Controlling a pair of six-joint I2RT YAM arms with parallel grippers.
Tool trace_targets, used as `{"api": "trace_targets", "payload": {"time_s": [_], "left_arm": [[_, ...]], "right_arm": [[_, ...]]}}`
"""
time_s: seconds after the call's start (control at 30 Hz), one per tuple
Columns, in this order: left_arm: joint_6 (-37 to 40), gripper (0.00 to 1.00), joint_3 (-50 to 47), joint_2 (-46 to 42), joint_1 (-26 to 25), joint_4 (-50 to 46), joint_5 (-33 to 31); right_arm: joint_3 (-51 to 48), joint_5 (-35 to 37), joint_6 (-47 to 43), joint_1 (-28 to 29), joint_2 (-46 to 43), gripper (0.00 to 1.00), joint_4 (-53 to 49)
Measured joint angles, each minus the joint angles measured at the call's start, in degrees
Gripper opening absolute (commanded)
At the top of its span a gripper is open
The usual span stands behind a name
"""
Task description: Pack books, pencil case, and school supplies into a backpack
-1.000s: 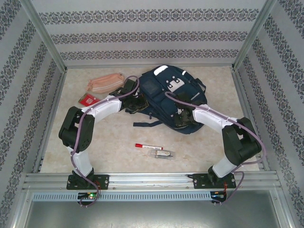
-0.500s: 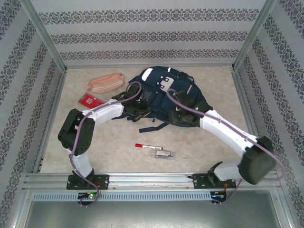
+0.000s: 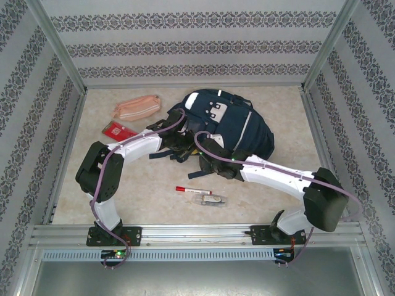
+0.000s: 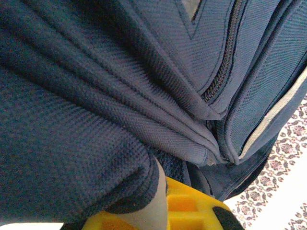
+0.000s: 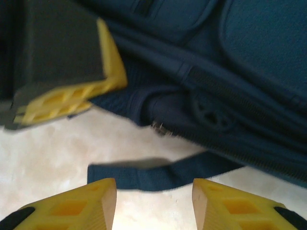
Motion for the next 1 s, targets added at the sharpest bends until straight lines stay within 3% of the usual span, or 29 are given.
{"api": "trace_targets", "payload": {"time_s": [0.17, 0.73, 1.0], "left_arm": [[-0.6, 0.00, 0.4, 0.0, 0.0, 0.0, 2.3], [-2.8, 0.00, 0.9, 0.2, -0.1, -0.3, 2.4], [-2.9, 0.00, 0.9, 0.2, -0.1, -0.1, 2.1]], "right_arm": [[-1.6, 4.9, 5.0, 0.0, 3.6, 0.38, 4.9], [-2.5, 9.1, 21.1, 0.6, 9.7, 0.25, 10.8], [-8.5, 5.8, 18.5, -1.3, 8.4, 0.19, 21.9]]}}
